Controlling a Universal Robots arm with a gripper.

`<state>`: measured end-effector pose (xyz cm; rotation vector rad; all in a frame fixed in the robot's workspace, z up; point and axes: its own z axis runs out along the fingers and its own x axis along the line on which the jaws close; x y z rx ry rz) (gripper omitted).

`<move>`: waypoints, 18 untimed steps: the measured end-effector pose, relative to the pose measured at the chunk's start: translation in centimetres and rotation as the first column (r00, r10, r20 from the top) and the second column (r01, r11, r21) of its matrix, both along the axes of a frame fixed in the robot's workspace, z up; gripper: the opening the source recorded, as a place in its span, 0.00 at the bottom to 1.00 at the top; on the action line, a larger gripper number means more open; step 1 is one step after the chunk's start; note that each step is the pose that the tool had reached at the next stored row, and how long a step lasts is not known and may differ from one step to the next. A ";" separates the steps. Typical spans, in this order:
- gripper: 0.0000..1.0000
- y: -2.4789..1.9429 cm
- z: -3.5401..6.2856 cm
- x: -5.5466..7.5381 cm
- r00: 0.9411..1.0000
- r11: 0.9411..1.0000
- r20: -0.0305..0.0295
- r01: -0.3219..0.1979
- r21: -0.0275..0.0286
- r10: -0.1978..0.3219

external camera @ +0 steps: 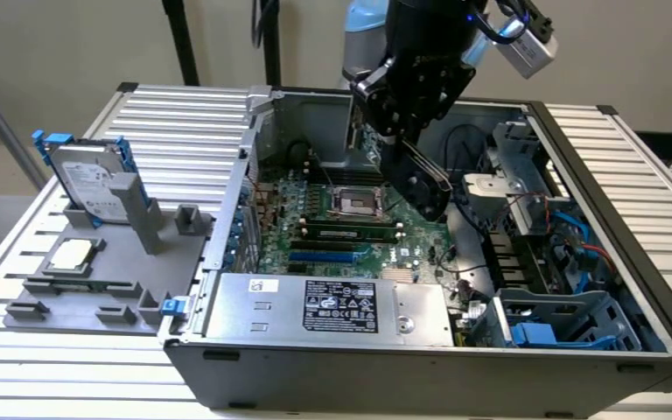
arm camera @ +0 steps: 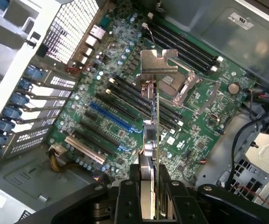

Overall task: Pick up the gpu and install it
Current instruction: 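Insert the gpu into the slot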

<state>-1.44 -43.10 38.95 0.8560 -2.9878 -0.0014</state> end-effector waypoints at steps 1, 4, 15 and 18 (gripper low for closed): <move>0.27 0.00 -0.04 0.0 1.000 1.000 0.000 -0.018 0.003 0.018; 0.27 0.00 -0.13 0.0 0.998 0.997 0.001 -0.070 0.016 0.070; 0.27 0.00 -0.73 0.0 0.968 0.966 0.009 -0.252 0.065 0.251; 0.27 0.00 -0.99 0.0 0.952 0.950 0.009 -0.305 0.066 0.305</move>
